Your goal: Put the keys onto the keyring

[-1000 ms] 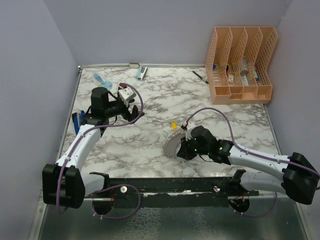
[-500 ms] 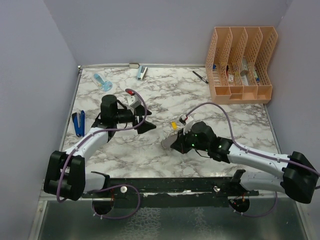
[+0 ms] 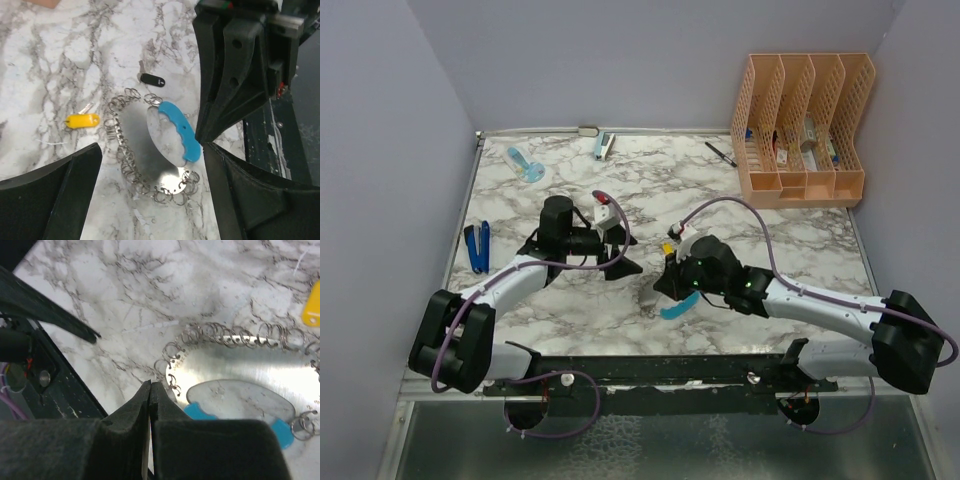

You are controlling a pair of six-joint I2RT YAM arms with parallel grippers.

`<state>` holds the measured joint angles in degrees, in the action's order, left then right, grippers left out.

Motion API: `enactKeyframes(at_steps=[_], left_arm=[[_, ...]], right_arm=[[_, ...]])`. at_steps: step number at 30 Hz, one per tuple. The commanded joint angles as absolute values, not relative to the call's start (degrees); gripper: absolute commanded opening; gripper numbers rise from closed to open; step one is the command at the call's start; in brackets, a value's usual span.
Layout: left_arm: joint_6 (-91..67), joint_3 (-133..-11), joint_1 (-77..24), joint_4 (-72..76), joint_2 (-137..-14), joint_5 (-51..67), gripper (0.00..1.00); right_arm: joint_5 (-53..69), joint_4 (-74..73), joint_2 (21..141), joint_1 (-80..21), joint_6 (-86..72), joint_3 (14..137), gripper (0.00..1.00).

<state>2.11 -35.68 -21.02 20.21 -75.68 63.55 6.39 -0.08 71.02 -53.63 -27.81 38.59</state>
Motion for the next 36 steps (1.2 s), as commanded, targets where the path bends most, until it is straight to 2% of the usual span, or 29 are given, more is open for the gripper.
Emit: enactKeyframes(at_steps=[1,4,7,14,21,30,36], left_arm=[[8.39,-41.18,-19.72,12.24,-75.04,57.92,0.84],[8.15,-42.26,-16.96,11.76,-74.53,52.43,0.83],[6.45,-41.58,-13.58,13.3,-73.75,49.23,0.83],[4.95,-39.96,-8.87,14.97,-71.81,46.25,0.83],[5.19,-39.39,-7.66,14.84,-70.44,45.57,0.83],[5.25,-39.47,-7.56,14.69,-71.06,45.58,0.83],[5.35,-39.64,-7.47,14.33,-71.19,45.88,0.83]], right_arm=[[2.93,-7.48,70.59,-54.04,-27.9,38.06,0.08],[3.2,-8.79,70.44,-54.61,-28.7,36.44,0.16],[2.15,-9.25,71.4,-56.67,-29.63,36.58,0.2],[-4.98,-12.13,81.22,-63.54,-29.67,41.68,0.23],[-10.14,-13.37,87.22,-66.89,-29.18,45.64,0.3],[-14.53,-13.93,91.43,-68.1,-27.09,49.46,0.33],[-17.93,-16.08,94.09,-68.12,-26.96,51.1,0.28]])
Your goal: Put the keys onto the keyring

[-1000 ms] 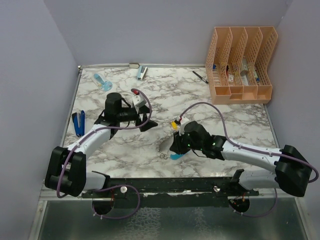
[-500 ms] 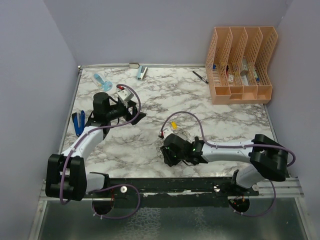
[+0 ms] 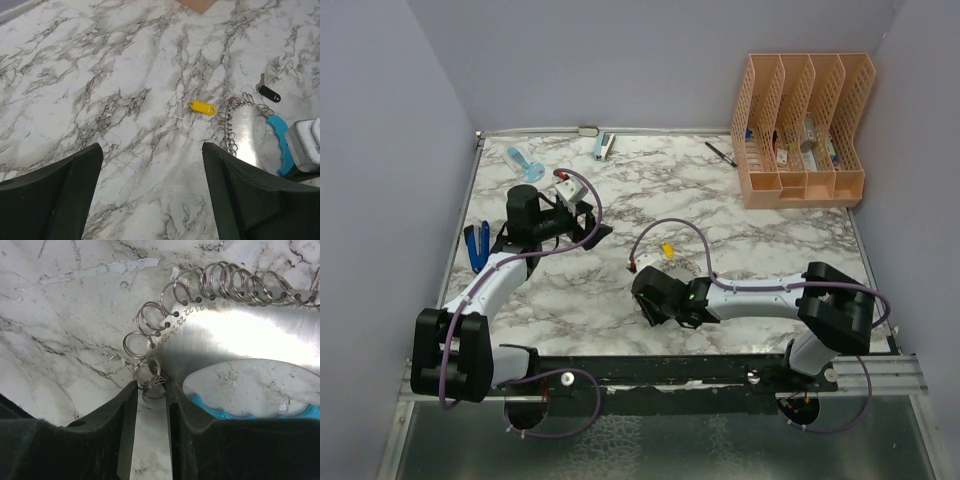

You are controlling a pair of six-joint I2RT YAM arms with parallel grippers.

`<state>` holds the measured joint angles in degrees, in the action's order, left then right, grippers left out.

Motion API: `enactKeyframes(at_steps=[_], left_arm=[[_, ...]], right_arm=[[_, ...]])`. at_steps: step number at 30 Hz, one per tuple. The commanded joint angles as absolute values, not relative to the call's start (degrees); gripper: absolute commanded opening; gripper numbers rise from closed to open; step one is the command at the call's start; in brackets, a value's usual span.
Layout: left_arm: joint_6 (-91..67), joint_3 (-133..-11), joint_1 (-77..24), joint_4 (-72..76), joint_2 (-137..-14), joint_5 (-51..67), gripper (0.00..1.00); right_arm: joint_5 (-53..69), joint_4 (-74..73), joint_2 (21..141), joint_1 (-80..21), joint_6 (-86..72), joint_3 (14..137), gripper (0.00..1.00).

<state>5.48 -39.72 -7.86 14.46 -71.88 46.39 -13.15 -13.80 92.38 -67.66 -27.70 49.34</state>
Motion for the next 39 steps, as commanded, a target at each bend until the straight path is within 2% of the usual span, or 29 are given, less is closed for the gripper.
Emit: enactKeyframes(at_steps=[1,5,10,14,21,26,34,37,39], left_arm=[[5.32,-39.64,-7.47,14.25,-71.11,45.96,0.83],[5.41,-39.79,-7.47,14.0,-70.97,46.77,0.83],[5.48,-39.9,-7.47,13.67,-70.84,47.92,0.83],[5.59,-39.92,-7.47,13.34,-70.75,49.11,0.83],[5.58,-39.47,-8.64,13.0,-70.16,51.62,0.83],[6.42,-40.3,-12.39,11.22,-69.7,55.25,0.83],[1.58,-44.86,-16.5,8.15,-68.94,66.81,0.84],[8.31,-47.29,-17.7,-0.09,-68.26,67.46,0.89],[16.15,-48.94,-18.66,-8.19,-67.97,67.91,0.96]], right_arm=[[-17.94,-16.35,94.32,-68.12,-27.02,51.15,0.28],[-18.51,-17.08,93.98,-68.11,-27.69,50.06,0.24],[-20.34,-17.3,90.86,-68.12,-29.2,47.57,0.08],[-21.8,-17.86,87.26,-68.12,-30.05,45.42,0.01],[-20.51,-14.26,76.01,-68.12,-28.85,40.23,0.01],[-15.17,-11.36,69.39,-68.12,-26.28,39.68,0.01],[-6.17,-7.08,68.16,-68.12,-23.46,42.23,0.01],[-7.31,-6.53,68.38,-68.12,-23.81,42.81,0.01],[-8.29,-5.99,68.38,-68.12,-23.93,43.08,0.01]])
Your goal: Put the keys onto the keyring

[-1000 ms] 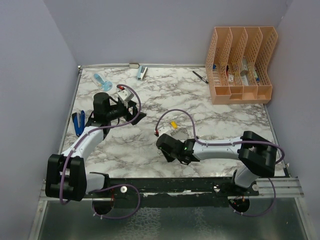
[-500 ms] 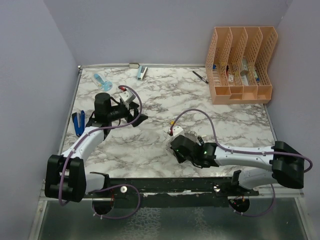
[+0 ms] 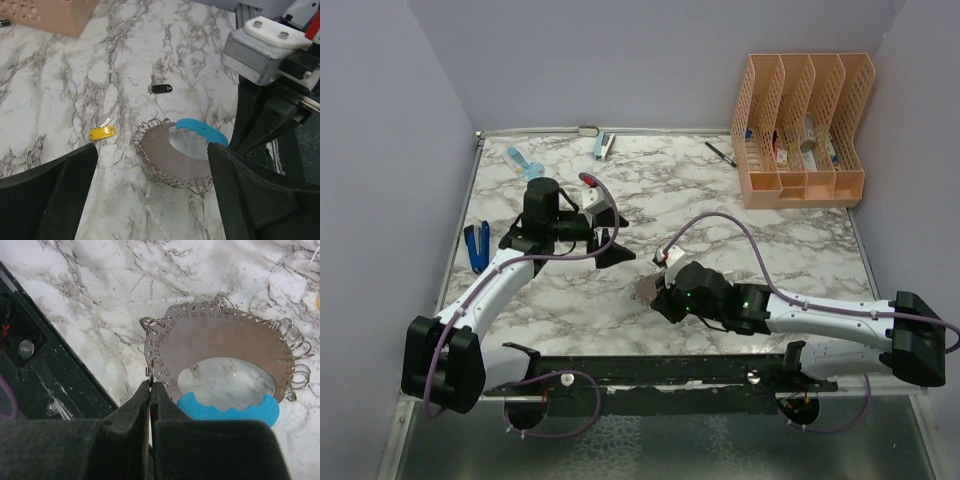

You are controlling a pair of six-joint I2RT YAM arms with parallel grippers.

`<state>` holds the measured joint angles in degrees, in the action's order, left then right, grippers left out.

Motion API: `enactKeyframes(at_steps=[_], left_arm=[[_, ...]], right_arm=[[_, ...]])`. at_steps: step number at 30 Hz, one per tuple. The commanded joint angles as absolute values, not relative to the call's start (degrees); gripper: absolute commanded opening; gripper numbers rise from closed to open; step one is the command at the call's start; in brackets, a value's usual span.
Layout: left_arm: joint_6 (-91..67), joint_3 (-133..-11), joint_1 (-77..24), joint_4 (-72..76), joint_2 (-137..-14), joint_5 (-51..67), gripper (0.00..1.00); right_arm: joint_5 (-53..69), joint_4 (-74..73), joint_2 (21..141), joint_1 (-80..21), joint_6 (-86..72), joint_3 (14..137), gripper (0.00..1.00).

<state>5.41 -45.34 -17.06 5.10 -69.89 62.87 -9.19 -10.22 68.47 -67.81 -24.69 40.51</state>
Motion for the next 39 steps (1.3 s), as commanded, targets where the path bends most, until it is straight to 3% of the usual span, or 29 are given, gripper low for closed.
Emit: enactKeyframes(at_steps=[1,6,14,29,32,39], left_arm=[[19.95,-49.5,-19.16,-11.82,-67.91,68.19,0.99],[35.08,-51.1,-21.24,-25.22,-67.51,66.85,0.99],[36.12,-48.81,-22.17,-21.99,-67.81,65.29,0.99],[45.48,-48.27,-26.45,-29.45,-69.89,66.07,0.99],[45.44,-47.73,-26.97,-28.41,-70.28,64.96,0.94],[45.2,-47.2,-27.45,-27.75,-71.05,64.69,0.71]], right_arm=[[-8.56,-5.79,68.5,-68.12,-23.96,43.49,0.01],[-7.62,-5.84,69.96,-68.12,-23.95,46.44,0.01],[-6.5,-6.0,69.99,-68.12,-25.06,48.62,0.01],[-5.22,-4.94,70.42,-68.07,-25.5,50.78,0.01],[-5.02,-5.05,70.1,-68.12,-25.58,50.63,0.01],[-6.1,-5.91,67.68,-68.12,-25.99,49.6,0.01]])
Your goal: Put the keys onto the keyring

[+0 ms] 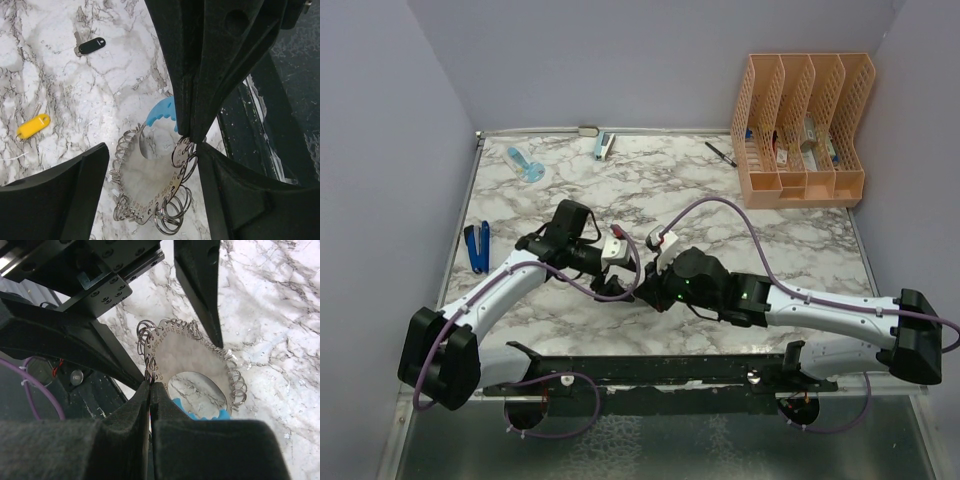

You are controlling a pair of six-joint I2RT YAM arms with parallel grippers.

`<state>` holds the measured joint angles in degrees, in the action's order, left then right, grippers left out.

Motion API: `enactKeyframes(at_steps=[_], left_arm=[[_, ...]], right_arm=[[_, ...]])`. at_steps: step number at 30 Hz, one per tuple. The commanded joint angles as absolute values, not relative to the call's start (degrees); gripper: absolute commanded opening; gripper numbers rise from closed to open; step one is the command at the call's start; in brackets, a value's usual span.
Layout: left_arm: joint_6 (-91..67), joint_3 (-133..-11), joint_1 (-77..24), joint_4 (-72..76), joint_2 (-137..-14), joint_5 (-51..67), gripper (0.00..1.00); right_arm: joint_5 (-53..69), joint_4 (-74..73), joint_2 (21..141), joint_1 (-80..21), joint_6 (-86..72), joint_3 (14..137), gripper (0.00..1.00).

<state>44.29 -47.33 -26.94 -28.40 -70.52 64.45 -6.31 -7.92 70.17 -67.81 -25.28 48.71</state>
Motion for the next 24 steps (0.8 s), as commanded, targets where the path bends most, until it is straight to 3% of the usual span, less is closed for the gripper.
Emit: enactKeyframes(at_steps=[1,7,8,9,10,19,24], left_arm=[[45.13,-47.27,-27.49,-27.86,-71.2,64.95,0.68],[45.6,-47.73,-28.94,-28.69,-72.33,65.35,0.41],[45.57,-47.91,-29.3,-28.83,-72.64,65.31,0.3],[45.43,-48.13,-29.66,-28.86,-72.88,65.22,0.06],[44.61,-48.2,-29.96,-28.36,-73.02,64.95,0.02],[43.01,-48.52,-30.65,-27.3,-73.17,63.49,0.0],[43.6,-48.65,-30.59,-28.44,-73.12,63.2,0.0]], right_arm=[[-6.21,-6.05,67.38,-68.12,-26.08,49.57,0.01],[-6.14,-6.0,66.44,-68.12,-26.02,49.08,0.01],[-6.15,-5.98,66.42,-68.12,-26.09,48.98,0.01],[-6.15,-6.05,66.44,-68.12,-26.15,49.01,0.01],[-6.1,-6.17,66.52,-68.12,-26.17,49.04,0.01],[-8.35,-8.13,63.95,-68.12,-26.6,48.3,0.01],[-13.83,-10.93,59.67,-68.12,-27.13,46.62,0.22]])
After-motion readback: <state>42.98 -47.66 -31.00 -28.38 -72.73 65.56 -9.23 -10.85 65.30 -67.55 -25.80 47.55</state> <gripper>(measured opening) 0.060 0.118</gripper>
